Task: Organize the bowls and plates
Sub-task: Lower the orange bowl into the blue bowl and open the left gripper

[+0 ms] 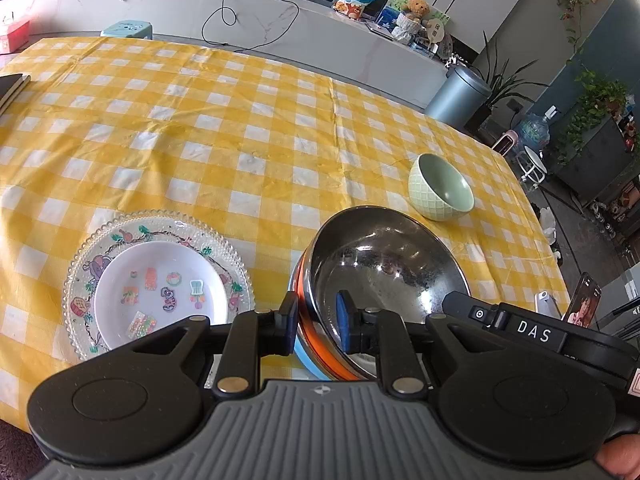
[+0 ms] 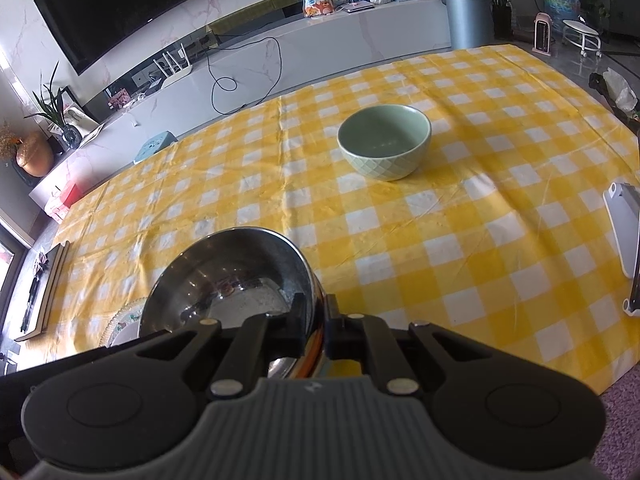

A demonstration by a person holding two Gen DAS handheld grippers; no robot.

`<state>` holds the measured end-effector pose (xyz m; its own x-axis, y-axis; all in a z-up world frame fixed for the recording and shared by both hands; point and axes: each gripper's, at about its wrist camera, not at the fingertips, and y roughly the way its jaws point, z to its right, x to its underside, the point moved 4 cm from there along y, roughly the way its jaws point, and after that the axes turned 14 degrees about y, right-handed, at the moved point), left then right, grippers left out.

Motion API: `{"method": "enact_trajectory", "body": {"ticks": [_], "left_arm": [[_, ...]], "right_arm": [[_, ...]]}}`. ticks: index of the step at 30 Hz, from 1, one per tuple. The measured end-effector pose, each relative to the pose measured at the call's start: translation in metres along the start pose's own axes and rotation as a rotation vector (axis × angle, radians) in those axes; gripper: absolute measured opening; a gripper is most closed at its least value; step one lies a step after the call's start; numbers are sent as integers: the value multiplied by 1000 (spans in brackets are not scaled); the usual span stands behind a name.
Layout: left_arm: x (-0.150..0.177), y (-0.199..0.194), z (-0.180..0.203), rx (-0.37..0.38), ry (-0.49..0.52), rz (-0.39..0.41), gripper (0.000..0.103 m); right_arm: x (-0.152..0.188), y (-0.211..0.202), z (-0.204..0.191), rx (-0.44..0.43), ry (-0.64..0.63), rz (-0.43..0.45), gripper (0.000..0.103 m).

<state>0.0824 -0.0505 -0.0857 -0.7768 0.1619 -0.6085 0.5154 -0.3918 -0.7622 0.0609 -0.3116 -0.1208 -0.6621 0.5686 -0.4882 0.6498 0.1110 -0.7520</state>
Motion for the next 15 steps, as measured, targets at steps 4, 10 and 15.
{"method": "enact_trajectory", "body": {"ticks": [4,10,15], "left_arm": [[-4,-4,-2,-8,3,15,32],[-25,-15,-11,-49,11,86,44],[-50,-14,-5,-48,48,113,45]], "right_arm": [[-3,-7,-1,-4,-10,34,14],[-13,-11,-3,-29,-19,63,27],[-31,-10,-1,-23,-20,96,27]]}}
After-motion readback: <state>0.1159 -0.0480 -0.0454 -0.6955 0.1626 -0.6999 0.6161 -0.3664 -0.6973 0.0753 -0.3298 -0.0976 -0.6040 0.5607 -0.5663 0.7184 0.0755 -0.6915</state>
